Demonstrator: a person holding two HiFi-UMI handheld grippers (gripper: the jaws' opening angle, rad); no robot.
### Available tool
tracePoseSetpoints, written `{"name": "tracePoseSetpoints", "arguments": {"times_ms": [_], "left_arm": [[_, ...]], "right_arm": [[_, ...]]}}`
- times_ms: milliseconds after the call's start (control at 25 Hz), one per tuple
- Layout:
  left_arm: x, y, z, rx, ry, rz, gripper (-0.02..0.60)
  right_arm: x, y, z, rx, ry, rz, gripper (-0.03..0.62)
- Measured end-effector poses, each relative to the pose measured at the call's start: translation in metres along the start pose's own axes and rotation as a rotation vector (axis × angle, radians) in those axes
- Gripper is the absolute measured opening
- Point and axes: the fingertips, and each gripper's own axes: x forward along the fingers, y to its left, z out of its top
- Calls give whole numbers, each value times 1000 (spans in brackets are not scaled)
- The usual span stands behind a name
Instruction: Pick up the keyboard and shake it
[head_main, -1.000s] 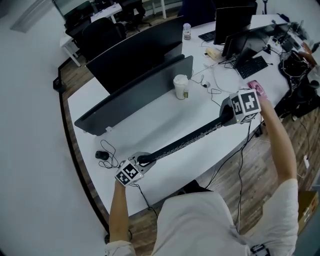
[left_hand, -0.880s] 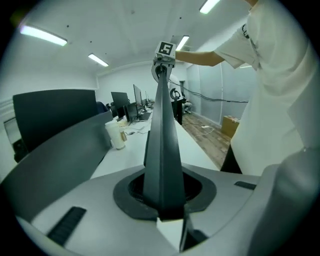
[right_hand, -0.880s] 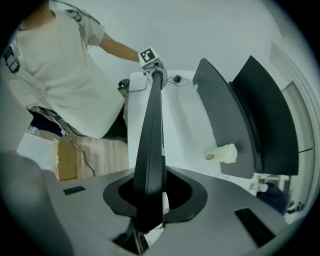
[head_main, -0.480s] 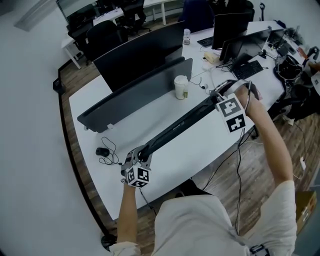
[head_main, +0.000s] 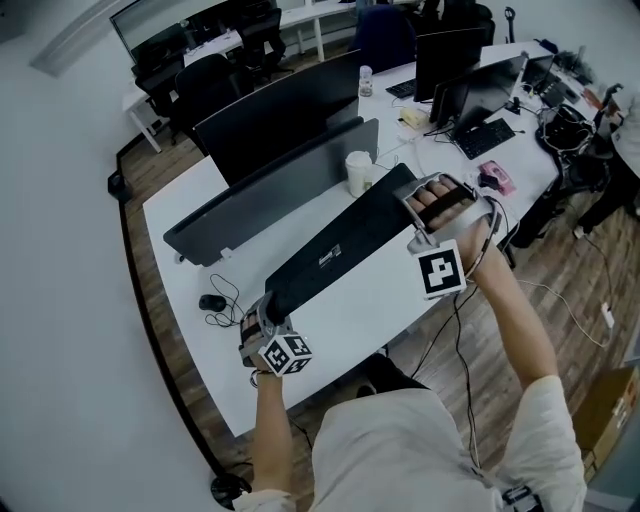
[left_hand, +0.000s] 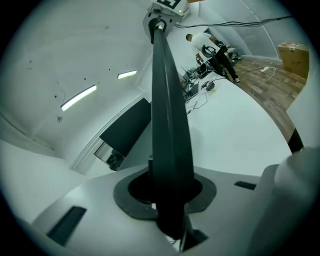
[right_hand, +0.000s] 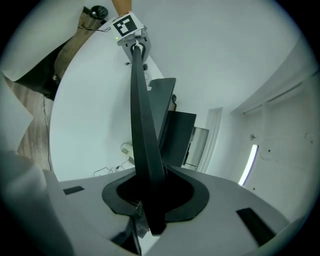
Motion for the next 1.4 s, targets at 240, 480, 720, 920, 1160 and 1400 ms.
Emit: {"name": "tracePoseSetpoints", "arguments": {"times_ms": [240, 480, 720, 920, 1160, 1400], "left_arm": [[-27, 2, -15, -30, 30, 35, 87], [-52, -19, -20, -71, 40, 47, 86], [-64, -22, -23, -84, 45, 54, 86], [-66, -6, -24, -52, 48, 82, 86], [-62, 40, -10, 119, 41, 112, 86], [-53, 94, 15, 364, -1, 146, 86]], "right_arm": [[-35, 11, 14, 0, 49, -69, 127], [-54, 13, 23, -55, 45, -82, 130], [-64, 13, 28, -51, 38, -101, 133], [-65, 14, 27, -5, 30, -125, 135], [-58, 38, 10, 142, 38, -160, 132], [-57, 70, -4, 350, 87, -252, 130]]}}
